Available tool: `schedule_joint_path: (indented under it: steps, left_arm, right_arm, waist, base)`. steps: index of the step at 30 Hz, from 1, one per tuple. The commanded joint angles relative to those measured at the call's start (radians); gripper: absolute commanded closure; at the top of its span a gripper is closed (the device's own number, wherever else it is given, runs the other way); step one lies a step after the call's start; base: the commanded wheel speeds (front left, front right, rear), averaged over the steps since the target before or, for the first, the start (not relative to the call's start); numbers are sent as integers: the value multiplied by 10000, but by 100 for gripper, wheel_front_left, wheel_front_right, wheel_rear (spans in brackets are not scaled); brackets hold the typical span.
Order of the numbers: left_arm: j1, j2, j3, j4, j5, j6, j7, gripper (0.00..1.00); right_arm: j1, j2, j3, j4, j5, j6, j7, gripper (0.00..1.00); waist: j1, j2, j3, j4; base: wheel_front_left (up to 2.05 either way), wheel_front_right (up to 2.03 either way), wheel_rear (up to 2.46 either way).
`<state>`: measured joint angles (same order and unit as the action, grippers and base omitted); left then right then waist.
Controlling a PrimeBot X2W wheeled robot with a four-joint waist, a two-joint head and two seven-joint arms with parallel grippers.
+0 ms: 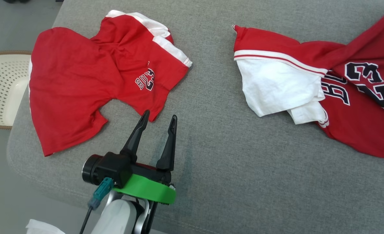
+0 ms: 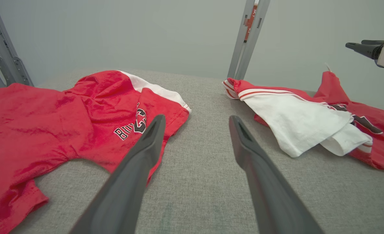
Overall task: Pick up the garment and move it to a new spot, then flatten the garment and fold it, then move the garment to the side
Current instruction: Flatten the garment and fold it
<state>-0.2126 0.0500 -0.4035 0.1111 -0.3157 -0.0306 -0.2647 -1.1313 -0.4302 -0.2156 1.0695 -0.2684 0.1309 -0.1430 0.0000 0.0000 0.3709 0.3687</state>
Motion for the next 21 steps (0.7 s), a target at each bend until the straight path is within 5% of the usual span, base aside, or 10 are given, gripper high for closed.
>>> schedule_joint_path:
  steps: [1, 11, 21]
  left_arm:
    - [-111, 10, 51, 36, 50, -4, 5, 0]
    - [80, 16, 762, 81, 352, -95, 5, 0]
    - [413, 17, 1441, -18, 332, -28, 5, 0]
  right_arm:
    - [330, 363, -114, 6, -178, -3, -246, 0]
    - [1377, 2392, 761, -357, 693, -3, -1229, 0]
    - [4898, 3133, 2780, -4560, 3511, -3, -1225, 0]
  waist:
    - [0, 0, -179, -223]
    - [0, 0, -1118, -1325]
    - [0, 0, -2045, -2385]
  base:
    - [0, 0, 0]
    - [0, 0, 0]
    - [0, 0, 0]
